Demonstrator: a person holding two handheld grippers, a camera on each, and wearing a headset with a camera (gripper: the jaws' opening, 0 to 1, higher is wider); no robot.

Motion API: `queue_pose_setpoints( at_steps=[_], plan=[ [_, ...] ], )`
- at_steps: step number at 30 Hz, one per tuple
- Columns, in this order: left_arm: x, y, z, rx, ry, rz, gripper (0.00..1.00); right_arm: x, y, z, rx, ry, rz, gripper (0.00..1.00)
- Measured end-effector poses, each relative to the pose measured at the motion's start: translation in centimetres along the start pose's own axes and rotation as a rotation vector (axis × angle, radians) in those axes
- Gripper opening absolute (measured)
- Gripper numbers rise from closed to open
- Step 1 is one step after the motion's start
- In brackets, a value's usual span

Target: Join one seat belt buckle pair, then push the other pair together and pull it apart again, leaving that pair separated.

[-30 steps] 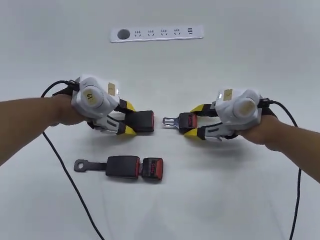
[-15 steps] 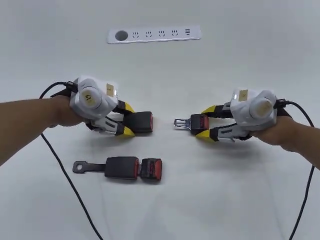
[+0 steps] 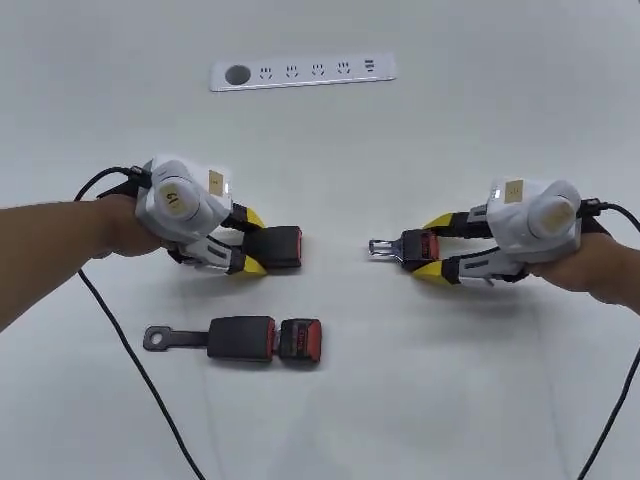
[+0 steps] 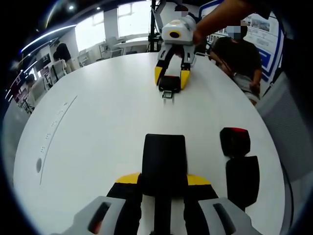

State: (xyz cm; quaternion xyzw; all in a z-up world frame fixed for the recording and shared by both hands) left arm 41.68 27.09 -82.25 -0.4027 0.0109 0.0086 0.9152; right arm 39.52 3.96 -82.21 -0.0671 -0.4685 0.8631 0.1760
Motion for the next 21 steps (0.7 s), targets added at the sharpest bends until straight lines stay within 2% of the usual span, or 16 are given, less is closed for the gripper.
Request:
queue_pose_setpoints(
  at_steps=[6, 11, 13, 15, 17, 19, 20, 21],
  plan=[
    [0.0, 0.0, 0.0, 0.002, -0.002, 0.003, 0.34, -0.4, 0.8, 1.1, 0.004, 0.002, -0.021, 0.36],
    [-0.1, 0.0, 0.1, 0.006, -0.001, 0.003, 0.34, -0.7, 1.1, 1.3, 0.012, -0.002, 0.003, 0.37],
    [-0.1, 0.0, 0.1, 0.008, -0.001, 0.006, 0.34, -0.7, 1.0, 1.3, -0.007, 0.002, -0.038, 0.37],
    [-0.1, 0.0, 0.1, 0.013, 0.001, 0.01, 0.34, -0.7, 1.0, 1.3, -0.005, 0.006, -0.043, 0.37],
    [-0.1, -0.2, 0.0, 0.029, 0.005, 0.001, 0.34, -1.0, 1.0, 1.3, 0.011, 0.044, -0.053, 0.43],
    [-0.1, -0.3, 0.0, 0.041, -0.001, 0.036, 0.35, -1.1, 0.6, 1.4, -0.024, 0.069, -0.104, 0.57],
    [-0.3, -0.6, -0.1, 0.012, -0.011, 0.145, 0.38, -1.3, 0.1, 1.6, -0.055, 0.096, -0.102, 0.61],
    [-0.3, -0.7, -0.1, -0.004, -0.018, 0.168, 0.45, -1.7, 0.0, 1.8, -0.054, 0.133, -0.087, 0.61]
  ],
)
Point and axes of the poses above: the centre of the closed fingertips' face, and the gripper's own axes: z roughly backward along the fingers, x roughly to its left, y roughly out of its underside, the point moved 4 cm from there along z, roughly backward along the fingers, and after that the axes turned 10 degrees about -x, right-handed, at the moved point
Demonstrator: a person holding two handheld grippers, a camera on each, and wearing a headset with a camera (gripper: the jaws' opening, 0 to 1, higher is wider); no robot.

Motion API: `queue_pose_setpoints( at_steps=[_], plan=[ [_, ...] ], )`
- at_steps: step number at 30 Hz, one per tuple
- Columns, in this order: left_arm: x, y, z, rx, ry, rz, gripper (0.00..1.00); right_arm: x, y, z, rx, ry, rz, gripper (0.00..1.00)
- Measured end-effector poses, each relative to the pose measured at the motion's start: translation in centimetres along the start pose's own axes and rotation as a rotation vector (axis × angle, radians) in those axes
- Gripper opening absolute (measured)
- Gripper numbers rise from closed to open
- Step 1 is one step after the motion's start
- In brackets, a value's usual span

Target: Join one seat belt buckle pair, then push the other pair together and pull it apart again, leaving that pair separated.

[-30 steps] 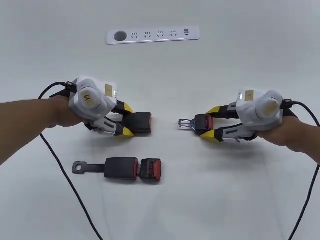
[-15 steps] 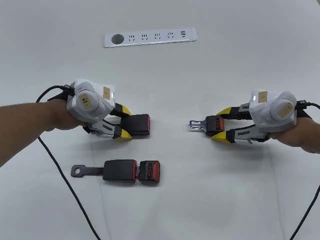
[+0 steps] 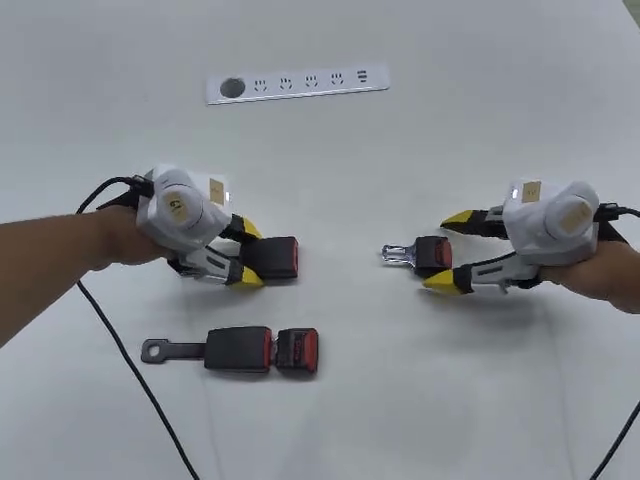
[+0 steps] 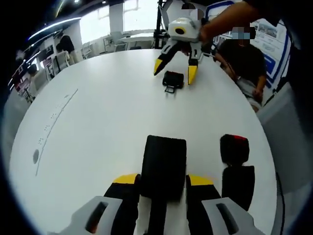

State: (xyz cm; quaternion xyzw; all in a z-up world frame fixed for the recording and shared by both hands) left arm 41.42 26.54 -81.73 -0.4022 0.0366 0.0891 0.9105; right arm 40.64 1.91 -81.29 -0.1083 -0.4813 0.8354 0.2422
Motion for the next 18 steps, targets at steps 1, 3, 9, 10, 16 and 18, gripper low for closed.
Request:
queue_pose_setpoints(
  at_steps=[1, 3, 9, 10, 16, 18],
  plan=[
    [0.0, -0.1, 0.1, -0.005, -0.003, -0.004, 0.52, -0.2, -0.1, 0.2, -0.002, 0.026, 0.005, 0.62],
    [-0.1, -0.4, 0.7, -0.014, -0.011, 0.003, 0.6, -0.1, -0.3, 0.4, -0.02, 0.047, -0.032, 0.67],
    [-0.5, -1.0, 1.9, -0.067, -0.087, 0.076, 0.72, 0.0, -0.9, 1.0, -0.059, 0.191, -0.048, 0.76],
    [-0.6, -1.0, 2.1, -0.066, -0.101, 0.088, 0.74, 0.0, -1.0, 1.0, -0.069, 0.213, -0.063, 0.78],
    [-2.1, -0.7, 4.0, -0.078, -0.19, 0.171, 0.85, 1.7, -1.7, 1.8, -0.105, 0.31, -0.087, 0.85],
    [-2.5, -0.9, 4.5, -0.103, -0.211, 0.175, 0.87, 2.3, -2.0, 1.9, -0.111, 0.317, -0.094, 0.88]
  ],
)
Point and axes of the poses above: the centre of the closed fingertips' face, and the gripper's own axes: z roughly backward along the fingers, x roughly to its left, y roughly out of its underside, the point moved 4 cm from there along z, roughly backward along the fingers, and after that the axes turned 10 degrees about -x, right-handed, at the moved point
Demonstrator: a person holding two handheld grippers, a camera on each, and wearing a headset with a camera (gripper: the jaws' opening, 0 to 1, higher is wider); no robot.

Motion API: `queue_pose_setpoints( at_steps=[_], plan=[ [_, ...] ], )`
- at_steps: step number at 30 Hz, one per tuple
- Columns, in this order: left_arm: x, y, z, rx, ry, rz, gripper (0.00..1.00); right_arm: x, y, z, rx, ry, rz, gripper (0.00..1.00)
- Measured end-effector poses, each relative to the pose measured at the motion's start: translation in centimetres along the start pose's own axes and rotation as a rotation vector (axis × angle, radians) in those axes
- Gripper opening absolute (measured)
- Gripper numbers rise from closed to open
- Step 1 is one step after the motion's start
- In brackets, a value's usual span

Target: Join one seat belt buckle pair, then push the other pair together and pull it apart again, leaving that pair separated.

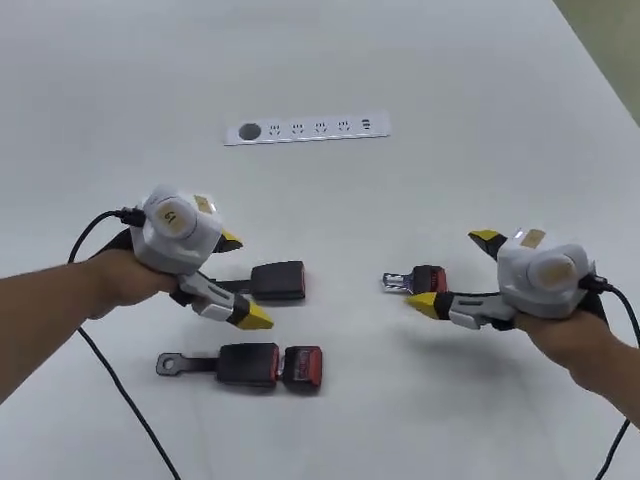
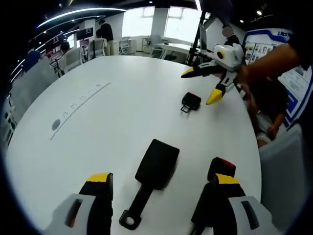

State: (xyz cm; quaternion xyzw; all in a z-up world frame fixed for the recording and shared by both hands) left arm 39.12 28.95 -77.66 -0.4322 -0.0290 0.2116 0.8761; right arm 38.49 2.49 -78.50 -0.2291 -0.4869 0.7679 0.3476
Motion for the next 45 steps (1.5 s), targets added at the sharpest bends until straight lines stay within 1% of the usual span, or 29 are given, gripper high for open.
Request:
queue_pose_setpoints(
  at_steps=[2, 3, 4, 5, 6, 8, 10, 11, 13, 15, 16, 17, 19, 20, 22, 23, 24, 26, 27, 30, 33, 34, 36, 37, 39, 43, 45],
  plan=[
    [-0.2, -0.5, 0.9, -0.049, -0.049, 0.021, 0.91, 0.5, -0.3, 0.3, -0.011, 0.011, 0.019, 0.89],
    [-0.4, -0.8, 1.5, -0.083, -0.071, 0.035, 0.93, 0.8, -0.4, 0.5, -0.019, 0.015, 0.017, 0.9],
    [-0.6, -1.0, 1.9, -0.102, -0.088, 0.041, 0.95, 1.0, -0.7, 0.7, -0.027, 0.021, 0.016, 0.91],
    [-1.0, -1.1, 2.6, -0.127, -0.106, 0.04, 0.96, 1.5, -1.1, 1.0, -0.041, 0.028, 0.018, 0.91],
    [-1.3, -1.1, 2.9, -0.13, -0.107, 0.039, 0.97, 1.8, -1.3, 1.1, -0.047, 0.03, 0.023, 0.92],
    [-2.0, -1.2, 4.0, -0.152, -0.13, 0.033, 1.0, 2.8, -1.8, 1.6, -0.073, 0.026, 0.034, 0.96],
    [-2.8, -1.7, 5.1, -0.211, -0.146, 0.04, 1.0, 3.9, -2.2, 2.0, -0.081, 0.013, 0.041, 0.97],
    [-3.1, -1.8, 5.6, -0.223, -0.147, 0.039, 1.0, 4.5, -2.3, 2.3, -0.08, 0.01, 0.054, 0.97],
    [-3.6, -1.6, 6.5, -0.228, -0.155, 0.017, 1.0, 5.1, -2.6, 2.8, -0.081, 0.006, 0.062, 0.97],
    [-4.4, -1.2, 7.8, -0.225, -0.16, 0.002, 1.0, 6.0, -3.0, 3.6, -0.096, 0.003, 0.06, 0.98],
    [-4.5, -1.1, 8.2, -0.225, -0.166, -0.003, 1.0, 6.2, -3.0, 3.8, -0.097, 0.006, 0.063, 0.99],
    [-4.7, -1.0, 8.9, -0.239, -0.175, -0.006, 1.0, 6.5, -3.1, 4.2, -0.1, 0.007, 0.066, 0.99],
    [-5.0, -0.7, 9.8, -0.255, -0.183, -0.001, 1.0, 6.9, -3.4, 4.8, -0.108, 0.008, 0.068, 1.0],
    [-5.3, -0.5, 10.4, -0.259, -0.186, 0.0, 1.0, 7.3, -3.6, 5.3, -0.116, 0.003, 0.073, 1.0],
    [-5.8, -0.1, 11.1, -0.267, -0.182, -0.006, 1.0, 7.8, -3.9, 5.8, -0.127, -0.013, 0.09, 1.0],
    [-6.0, 0.3, 11.7, -0.268, -0.179, -0.01, 1.0, 8.1, -4.0, 6.2, -0.125, -0.025, 0.101, 1.0],
    [-6.0, 0.9, 12.1, -0.265, -0.18, -0.012, 1.0, 8.4, -3.9, 6.6, -0.118, -0.033, 0.111, 1.0],
    [-6.3, 1.3, 12.8, -0.267, -0.185, -0.011, 1.0, 8.7, -3.7, 7.1, -0.113, -0.039, 0.119, 1.0],
    [-6.6, 1.6, 13.2, -0.276, -0.185, -0.002, 1.0, 8.8, -3.7, 7.4, -0.112, -0.041, 0.12, 1.0],
    [-7.1, 2.3, 14.0, -0.282, -0.186, 0.002, 1.0, 9.3, -3.6, 8.2, -0.112, -0.043, 0.13, 1.0],
    [-7.8, 2.9, 14.5, -0.292, -0.173, 0.022, 1.0, 9.7, -3.5, 8.9, -0.109, -0.044, 0.132, 1.0],
    [-7.8, 3.0, 14.6, -0.293, -0.174, 0.023, 1.0, 9.8, -3.5, 9.1, -0.108, -0.042, 0.132, 1.0],
    [-7.9, 3.3, 14.9, -0.301, -0.188, 0.03, 1.0, 10.1, -3.1, 9.5, -0.107, -0.034, 0.123, 1.0],
    [-7.8, 3.3, 15.1, -0.312, -0.206, 0.043, 1.0, 10.2, -3.0, 9.5, -0.107, -0.03, 0.122, 1.0],
    [-7.8, 3.4, 15.5, -0.337, -0.222, 0.062, 1.0, 10.6, -2.9, 9.7, -0.111, -0.019, 0.117, 1.0],
    [-7.9, 4.2, 15.8, -0.345, -0.244, 0.084, 1.0, 11.3, -2.8, 9.8, -0.124, -0.001, 0.094, 1.0],
    [-7.7, 4.5, 16.0, -0.346, -0.259, 0.088, 1.0, 11.5, -2.6, 9.8, -0.124, 0.003, 0.088, 1.0]
  ],
)
Point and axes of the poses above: the centre of the closed fingertips' face, and the gripper's own axes: z roughly backward along the fingers, x roughly to its left, y roughly out of its underside, the point moved 4 cm from there along z, roughly backward along the fingers, and after that the axes turned 10 degrees about -x, right-handed, at the moved point
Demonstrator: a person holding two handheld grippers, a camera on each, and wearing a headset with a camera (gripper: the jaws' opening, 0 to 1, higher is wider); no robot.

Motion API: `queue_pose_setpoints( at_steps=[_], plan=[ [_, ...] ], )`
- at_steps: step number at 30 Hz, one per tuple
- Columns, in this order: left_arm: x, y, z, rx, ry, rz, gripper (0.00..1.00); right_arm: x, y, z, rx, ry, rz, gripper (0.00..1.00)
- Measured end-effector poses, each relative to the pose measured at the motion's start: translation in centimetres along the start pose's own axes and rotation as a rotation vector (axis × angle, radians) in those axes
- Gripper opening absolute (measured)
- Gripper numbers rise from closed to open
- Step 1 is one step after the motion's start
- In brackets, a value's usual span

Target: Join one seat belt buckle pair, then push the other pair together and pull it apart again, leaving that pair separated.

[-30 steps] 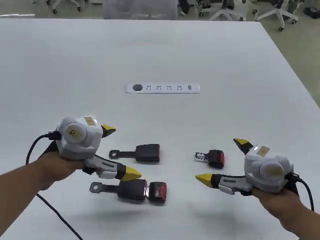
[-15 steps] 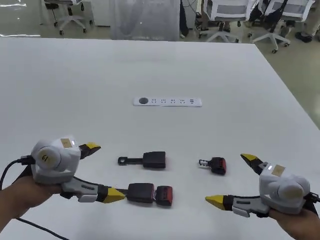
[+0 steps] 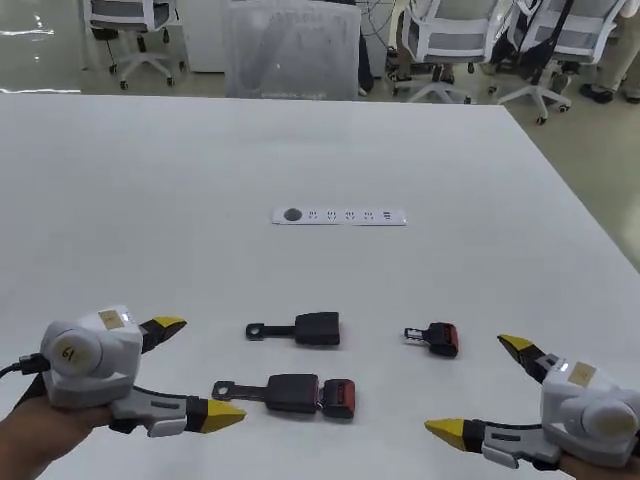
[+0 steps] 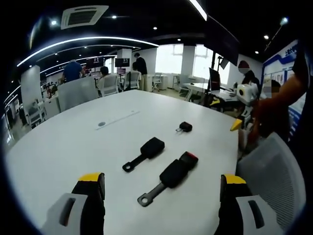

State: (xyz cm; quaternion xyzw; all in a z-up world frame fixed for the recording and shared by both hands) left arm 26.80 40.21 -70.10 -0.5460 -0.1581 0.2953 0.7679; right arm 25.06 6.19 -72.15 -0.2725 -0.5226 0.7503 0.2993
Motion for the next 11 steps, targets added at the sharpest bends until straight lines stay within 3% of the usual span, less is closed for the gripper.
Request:
queue_pose_setpoints(
  at_steps=[5, 11],
  plan=[
    [0.14, 0.03, 0.7, -0.027, -0.013, 0.024, 1.0, 0.49, -0.14, -0.06, -0.008, 0.007, -0.014, 1.0],
    [-0.48, -0.11, 1.07, -0.036, 0.019, 0.015, 1.0, 1.03, -0.83, -0.03, -0.022, -0.031, -0.02, 1.0]
  ],
)
Point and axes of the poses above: the centre of the closed fingertips' face, and the gripper's own axes: z roughly backward along the fingers, x roughly to its left, y roughly out of its underside, the point moved 4 cm from there along z, roughly backward along the fingers, and after that the axes turned 10 degrees about -x, right-handed, at the moved point
